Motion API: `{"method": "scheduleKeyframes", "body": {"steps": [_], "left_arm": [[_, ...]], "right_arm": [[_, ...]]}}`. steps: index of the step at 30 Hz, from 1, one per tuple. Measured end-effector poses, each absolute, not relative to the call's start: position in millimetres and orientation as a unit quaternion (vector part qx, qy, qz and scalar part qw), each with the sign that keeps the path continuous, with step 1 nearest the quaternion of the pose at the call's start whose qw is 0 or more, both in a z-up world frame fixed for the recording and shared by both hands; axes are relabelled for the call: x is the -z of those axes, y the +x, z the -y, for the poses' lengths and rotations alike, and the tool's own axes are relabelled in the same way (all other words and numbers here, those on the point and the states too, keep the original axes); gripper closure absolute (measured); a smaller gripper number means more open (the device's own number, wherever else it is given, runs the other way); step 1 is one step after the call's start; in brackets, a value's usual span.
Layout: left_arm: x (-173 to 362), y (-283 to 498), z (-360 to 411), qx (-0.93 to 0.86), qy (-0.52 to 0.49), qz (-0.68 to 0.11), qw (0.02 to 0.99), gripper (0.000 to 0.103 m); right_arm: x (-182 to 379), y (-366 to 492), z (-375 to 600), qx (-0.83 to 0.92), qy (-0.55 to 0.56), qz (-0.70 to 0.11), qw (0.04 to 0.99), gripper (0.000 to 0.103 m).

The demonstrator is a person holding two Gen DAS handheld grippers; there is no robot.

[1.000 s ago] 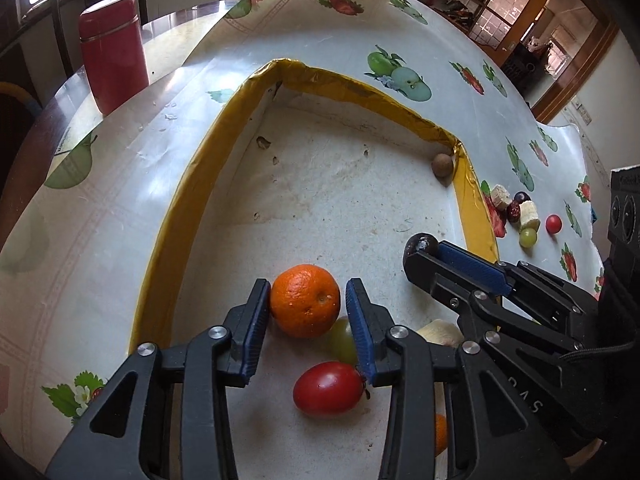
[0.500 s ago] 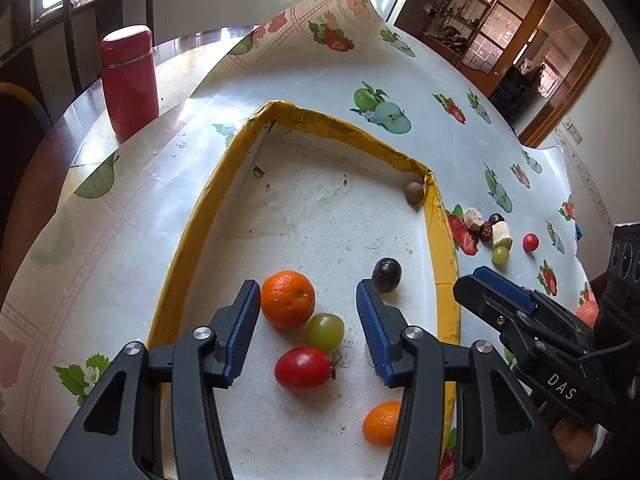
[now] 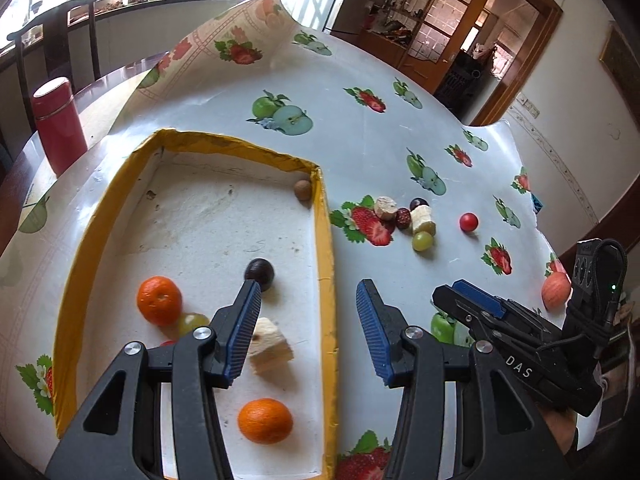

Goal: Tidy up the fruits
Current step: 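Withdraw both open tools from the tray toward the pile, then grasp the red tomato with the right tool while the left tool grasps a green grape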

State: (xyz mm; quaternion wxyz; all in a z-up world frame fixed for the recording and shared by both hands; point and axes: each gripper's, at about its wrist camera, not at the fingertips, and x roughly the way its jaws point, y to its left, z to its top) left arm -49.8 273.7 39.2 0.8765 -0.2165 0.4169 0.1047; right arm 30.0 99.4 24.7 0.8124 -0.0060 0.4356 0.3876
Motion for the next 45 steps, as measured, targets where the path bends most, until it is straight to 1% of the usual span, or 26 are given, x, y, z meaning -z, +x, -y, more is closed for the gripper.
{"method": "scheduleKeyframes", "body": {"steps": [15,23,31,32,33,34,37,39,40,41,45], "left_arm": [[-29.0,-1.9,-197.5,-0.035,-0.179,-0.446,0.876,0.055],[-11.4,52.9,-164.8,-0.031,-0.136,-0.451,0.882,0.055],[17.9,105.8,-159.2,-0.05,-0.111,-0.469,0.875,0.056],[20.5,109.0,-158.6,-0.048,-0.11,-0.471,0.874,0.057],[22.9,111.5,-157.4,-0.043,-0.109,-0.472,0.874,0.06],[25.4,114.4,-155.4,-0.039,-0.106,-0.476,0.872,0.069],[30.4,118.9,-150.3,-0.05,-0.085,-0.477,0.873,0.07],[33.6,120.1,-151.6,-0.059,-0.08,-0.476,0.874,0.08],[33.3,120.0,-152.2,-0.056,-0.08,-0.473,0.875,0.08],[33.1,119.7,-152.5,-0.055,-0.081,-0.473,0.876,0.08],[29.3,113.6,-152.2,-0.043,-0.09,-0.47,0.877,0.081]], "right_arm": [[-14.8,63.4,-30.3,-0.327,0.014,-0.435,0.839,0.059],[0.2,124.6,-10.6,-0.257,0.046,-0.45,0.854,0.059],[13.0,178.2,-26.8,-0.223,0.021,-0.455,0.862,0.059],[14.0,181.8,-28.6,-0.223,0.018,-0.454,0.862,0.059],[15.6,185.4,-29.8,-0.223,0.016,-0.456,0.862,0.059],[17.0,188.5,-30.9,-0.223,0.015,-0.457,0.861,0.059],[18.6,195.8,-34.0,-0.224,0.009,-0.454,0.863,0.061],[19.8,199.1,-35.7,-0.224,0.005,-0.453,0.863,0.062],[20.4,199.3,-36.8,-0.224,0.0,-0.452,0.863,0.064],[20.9,198.9,-37.7,-0.221,-0.005,-0.451,0.865,0.07],[19.1,195.8,-36.3,-0.227,-0.002,-0.447,0.865,0.071]]}}
